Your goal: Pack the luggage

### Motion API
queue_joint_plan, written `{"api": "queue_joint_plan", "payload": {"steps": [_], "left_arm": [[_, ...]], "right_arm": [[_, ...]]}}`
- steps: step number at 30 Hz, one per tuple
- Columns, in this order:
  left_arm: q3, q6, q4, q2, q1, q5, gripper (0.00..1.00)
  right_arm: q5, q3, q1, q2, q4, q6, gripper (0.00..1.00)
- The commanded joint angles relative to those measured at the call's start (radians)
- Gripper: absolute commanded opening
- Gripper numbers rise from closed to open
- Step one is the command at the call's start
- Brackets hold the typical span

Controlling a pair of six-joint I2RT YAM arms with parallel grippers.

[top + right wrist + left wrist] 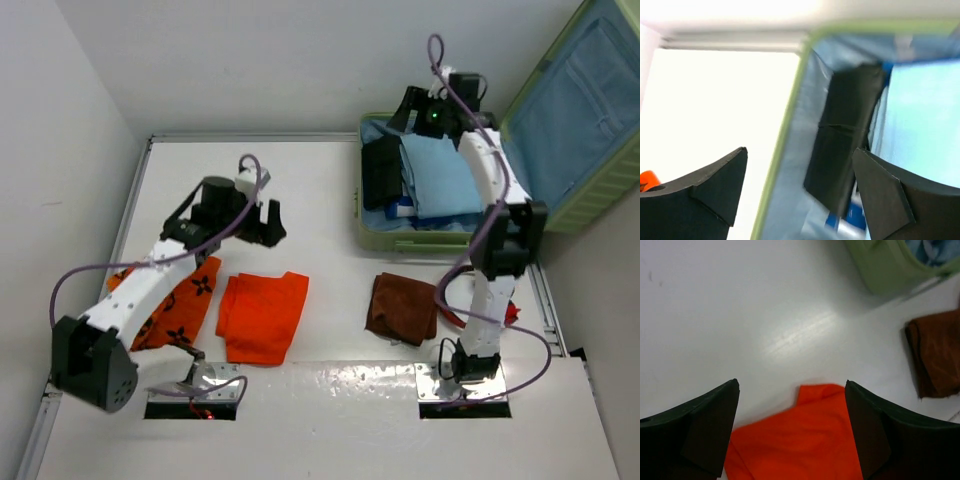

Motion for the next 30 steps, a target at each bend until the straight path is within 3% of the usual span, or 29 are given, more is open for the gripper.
{"api": "queue_joint_plan", "payload": {"steps": [1,4,6,8,9,11,14,18,22,30], "left_arm": [[-0.088,-0.008,-0.124,-0.139,-0.09,-0.178,0.88],[-0.149,0.024,-0.147,-0.199,-0.124,-0.202,0.89],[-0.149,0.131,-0.17,-0.2,-0.137,-0.172,0.82],[-0.119,0.242,-0.242,-0.099,-0.15,-0.12,0.72],[-0.065,0.389,-0.283,-0.056,-0.164,-0.075,0.72],[-0.014,0.544,-0.371,0.041,-0.164,-0.064,0.74],[-0.002,0.697,-0.382,0.083,-0.118,-0.041,0.81],[-0.026,0.934,-0.397,0.126,-0.108,0.005,0.84],[-0.071,1.001,-0.361,0.201,-0.099,0.089,0.82],[-0.103,1.025,-0.253,0.32,-0.072,0.192,0.55]], "right_arm": [[0.014,-0.069,0.006,-0.283,0.006,-0.107,0.84],[-0.077,-0.302,0.032,-0.451,-0.071,-0.145,0.81],[-0.131,-0.398,0.075,-0.592,-0.106,-0.164,0.79],[-0.168,-0.587,0.114,-0.732,-0.125,-0.184,0.77],[-0.185,-0.625,0.137,-0.761,-0.131,-0.193,0.77],[-0.223,-0.75,0.188,-0.856,-0.177,-0.237,0.77],[-0.242,-0.845,0.222,-0.941,-0.23,-0.28,0.79],[-0.246,-0.972,0.225,-1.002,-0.232,-0.279,0.79],[-0.249,-1.018,0.23,-1.022,-0.248,-0.276,0.8],[-0.272,-1.1,0.236,-1.01,-0.111,-0.153,0.83]]}}
